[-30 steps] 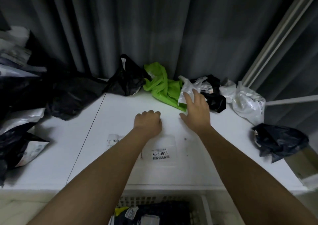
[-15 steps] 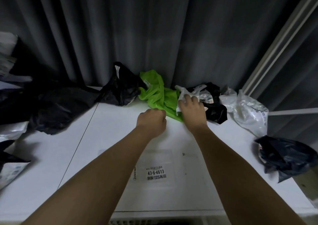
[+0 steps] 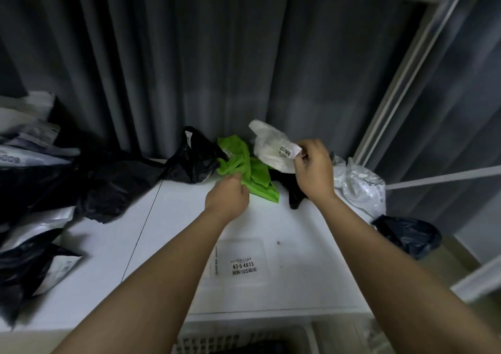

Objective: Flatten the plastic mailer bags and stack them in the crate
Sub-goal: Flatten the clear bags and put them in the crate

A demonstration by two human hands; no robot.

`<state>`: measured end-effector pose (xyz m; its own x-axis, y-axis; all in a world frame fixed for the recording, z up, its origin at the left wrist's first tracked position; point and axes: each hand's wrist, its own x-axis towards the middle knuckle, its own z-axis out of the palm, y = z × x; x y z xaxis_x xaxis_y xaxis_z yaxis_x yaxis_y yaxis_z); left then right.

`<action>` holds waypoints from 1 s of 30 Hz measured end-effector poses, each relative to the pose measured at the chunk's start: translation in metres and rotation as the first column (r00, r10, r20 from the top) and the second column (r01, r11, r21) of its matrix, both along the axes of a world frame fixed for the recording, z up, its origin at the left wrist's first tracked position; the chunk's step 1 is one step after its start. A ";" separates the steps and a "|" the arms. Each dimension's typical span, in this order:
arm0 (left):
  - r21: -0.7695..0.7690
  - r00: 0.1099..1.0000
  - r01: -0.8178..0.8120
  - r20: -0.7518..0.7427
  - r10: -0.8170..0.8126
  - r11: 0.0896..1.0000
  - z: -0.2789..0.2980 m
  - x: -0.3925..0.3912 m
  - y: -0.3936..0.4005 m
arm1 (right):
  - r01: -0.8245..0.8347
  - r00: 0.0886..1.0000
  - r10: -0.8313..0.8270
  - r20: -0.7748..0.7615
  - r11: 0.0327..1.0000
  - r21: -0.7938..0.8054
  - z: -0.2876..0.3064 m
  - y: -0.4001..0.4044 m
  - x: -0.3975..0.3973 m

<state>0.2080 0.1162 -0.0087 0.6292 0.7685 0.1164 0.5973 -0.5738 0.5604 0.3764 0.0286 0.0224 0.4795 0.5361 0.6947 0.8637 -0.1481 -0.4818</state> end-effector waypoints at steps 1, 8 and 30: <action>-0.014 0.999 -0.012 0.045 0.013 1.000 0.003 -0.007 -0.003 | -0.047 0.986 0.050 -0.157 0.999 0.021 0.005 -0.005 -0.009; -0.204 0.970 -0.099 0.200 0.141 0.974 0.023 -0.078 -0.024 | -0.269 0.639 0.249 -0.728 0.959 0.092 0.019 -0.050 -0.081; -0.631 0.932 0.054 0.310 0.187 0.774 -0.021 -0.164 -0.048 | -0.271 0.345 0.106 -0.933 0.963 0.009 -0.058 -0.051 -0.170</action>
<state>0.0438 0.0679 -0.0302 0.5865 0.7829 -0.2076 0.3252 0.0072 0.9456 0.2062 -0.0227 -0.0357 0.6445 0.7403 -0.1914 -0.0946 -0.1711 -0.9807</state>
